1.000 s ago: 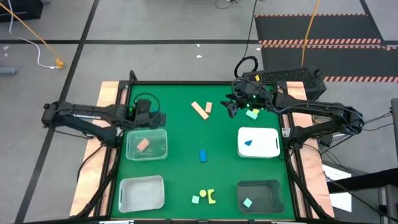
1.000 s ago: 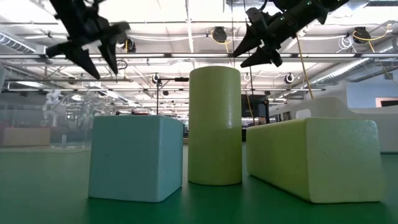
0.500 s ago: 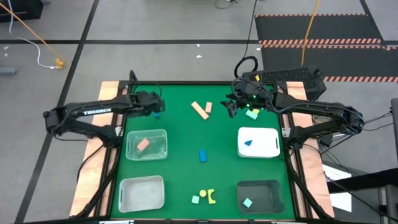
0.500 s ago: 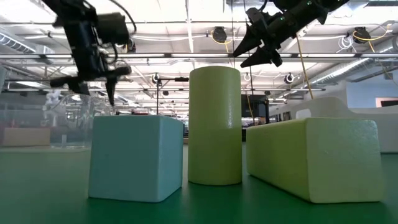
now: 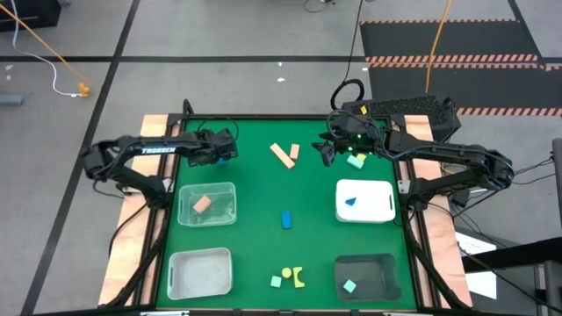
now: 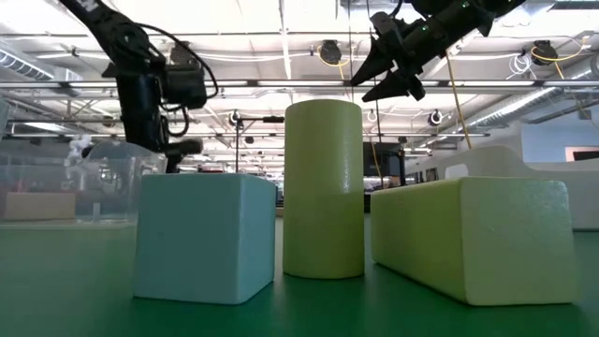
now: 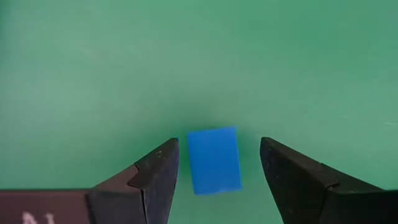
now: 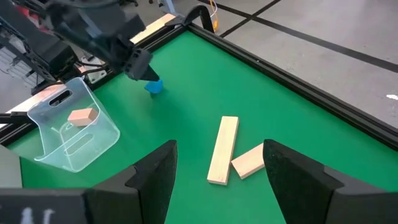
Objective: Sort & place blocks by color
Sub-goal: Put the top left blue block into the white bin
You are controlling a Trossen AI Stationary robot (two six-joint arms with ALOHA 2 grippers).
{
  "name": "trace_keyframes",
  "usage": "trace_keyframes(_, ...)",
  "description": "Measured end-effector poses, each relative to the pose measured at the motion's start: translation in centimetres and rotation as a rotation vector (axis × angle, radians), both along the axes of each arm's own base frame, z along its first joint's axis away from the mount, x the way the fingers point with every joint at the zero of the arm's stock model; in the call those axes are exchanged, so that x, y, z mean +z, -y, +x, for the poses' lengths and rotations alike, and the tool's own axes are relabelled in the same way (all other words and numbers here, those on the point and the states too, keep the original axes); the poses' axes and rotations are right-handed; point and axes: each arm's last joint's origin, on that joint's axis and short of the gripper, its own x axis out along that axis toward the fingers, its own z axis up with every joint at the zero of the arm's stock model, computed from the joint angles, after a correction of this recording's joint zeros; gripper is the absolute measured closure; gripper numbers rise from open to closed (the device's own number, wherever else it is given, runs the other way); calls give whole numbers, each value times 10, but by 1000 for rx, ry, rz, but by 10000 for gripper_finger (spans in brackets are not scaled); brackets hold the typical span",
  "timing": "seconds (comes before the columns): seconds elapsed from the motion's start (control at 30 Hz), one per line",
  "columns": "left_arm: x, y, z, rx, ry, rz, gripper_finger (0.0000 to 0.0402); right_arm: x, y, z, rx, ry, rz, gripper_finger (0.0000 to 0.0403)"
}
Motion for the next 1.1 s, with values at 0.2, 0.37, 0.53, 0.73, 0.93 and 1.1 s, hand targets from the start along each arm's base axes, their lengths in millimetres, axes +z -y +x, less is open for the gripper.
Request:
trace_keyframes(0.2, -18, -3, 4, 5, -60, -50, 176, 0, 0, 0, 0, -1, -1, 174)
trace_keyframes(0.37, -27, -6, 9, -4, -68, -60, 177, 0, 0, 0, 1, -1, -2, 174)
trace_keyframes(0.53, -28, -5, 10, -26, -69, -63, 214, 0, 0, 0, 1, -2, -3, 174)
trace_keyframes(0.73, -24, -4, 9, -73, -62, -77, 269, -1, 0, 0, 0, -7, 2, 174)
trace_keyframes(0.93, -10, 1, 12, -106, 23, -45, 269, -19, -1, -4, -15, -43, 43, 174)
trace_keyframes(1.1, 14, 7, 20, -167, 190, 69, 269, -39, -3, -8, -58, -26, 117, 174)
